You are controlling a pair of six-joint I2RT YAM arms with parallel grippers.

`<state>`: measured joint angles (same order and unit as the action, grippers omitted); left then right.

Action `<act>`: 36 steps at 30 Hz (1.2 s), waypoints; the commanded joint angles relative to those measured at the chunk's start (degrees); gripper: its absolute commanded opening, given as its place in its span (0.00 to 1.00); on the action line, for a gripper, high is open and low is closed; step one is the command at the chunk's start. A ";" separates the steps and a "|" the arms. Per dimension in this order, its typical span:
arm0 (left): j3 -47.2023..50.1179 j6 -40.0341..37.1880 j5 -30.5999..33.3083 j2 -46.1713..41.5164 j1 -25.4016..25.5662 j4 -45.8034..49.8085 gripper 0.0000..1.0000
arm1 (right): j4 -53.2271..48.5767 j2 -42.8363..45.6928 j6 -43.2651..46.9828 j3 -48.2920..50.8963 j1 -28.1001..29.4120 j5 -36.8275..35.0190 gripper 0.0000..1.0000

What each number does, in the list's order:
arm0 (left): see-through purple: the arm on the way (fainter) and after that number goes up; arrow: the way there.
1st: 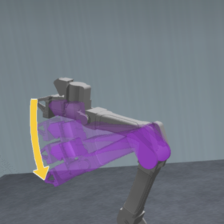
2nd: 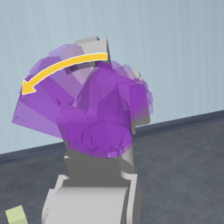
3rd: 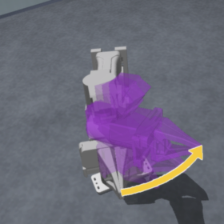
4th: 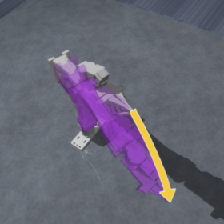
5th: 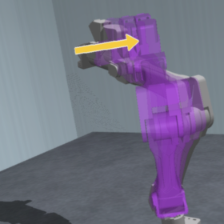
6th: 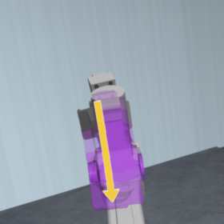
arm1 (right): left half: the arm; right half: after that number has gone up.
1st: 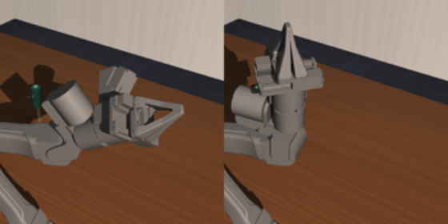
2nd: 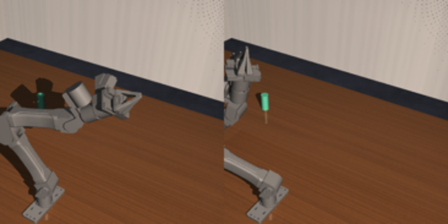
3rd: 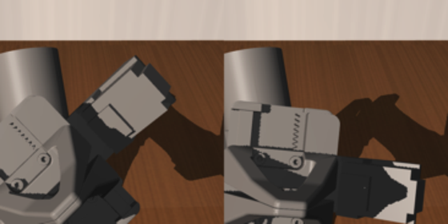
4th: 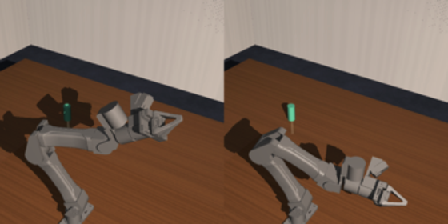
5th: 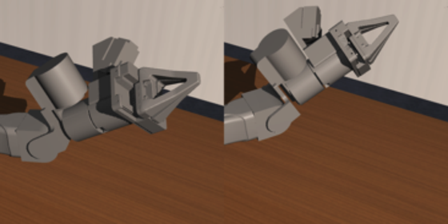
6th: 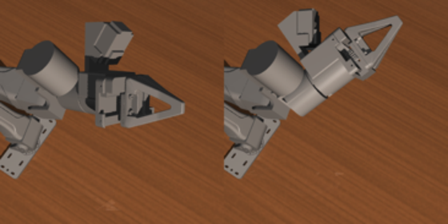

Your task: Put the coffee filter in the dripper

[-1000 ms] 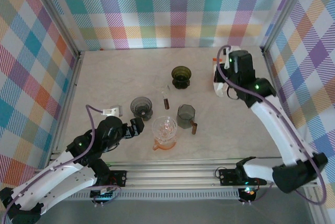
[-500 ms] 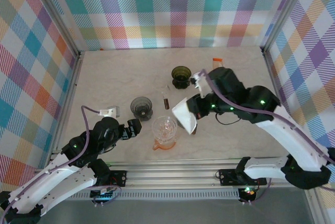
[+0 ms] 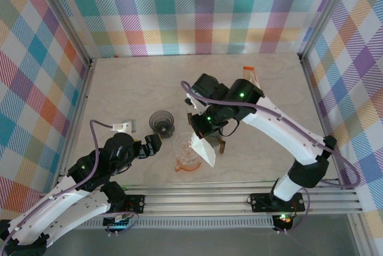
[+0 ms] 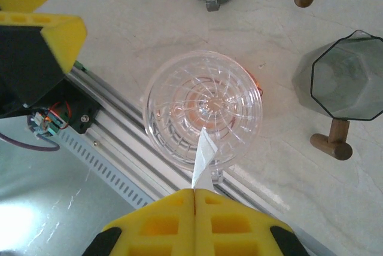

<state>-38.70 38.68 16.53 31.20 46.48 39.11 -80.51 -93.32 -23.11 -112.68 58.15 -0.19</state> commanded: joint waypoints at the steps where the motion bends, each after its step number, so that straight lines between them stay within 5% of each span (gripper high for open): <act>1: -1.18 -1.49 -1.91 -0.46 0.24 0.36 1.00 | -4.50 -3.08 0.55 -4.00 0.25 -2.53 0.00; 18: -0.16 -0.98 -9.59 0.89 0.24 -3.63 1.00 | -1.95 -16.58 1.63 -10.01 0.28 -4.15 0.00; 28: 2.38 -1.50 -24.20 1.74 0.29 -14.79 1.00 | 4.65 -15.91 0.63 -5.27 0.22 -5.13 0.00; 36: 3.49 -1.96 -25.31 4.98 0.37 -16.40 0.93 | 7.81 -13.45 -0.12 -1.64 0.29 -5.18 0.14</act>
<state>-36.60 37.60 -7.01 35.81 46.48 25.19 -74.48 -109.65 -22.28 -115.31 58.15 -4.62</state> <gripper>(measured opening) 0.945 0.125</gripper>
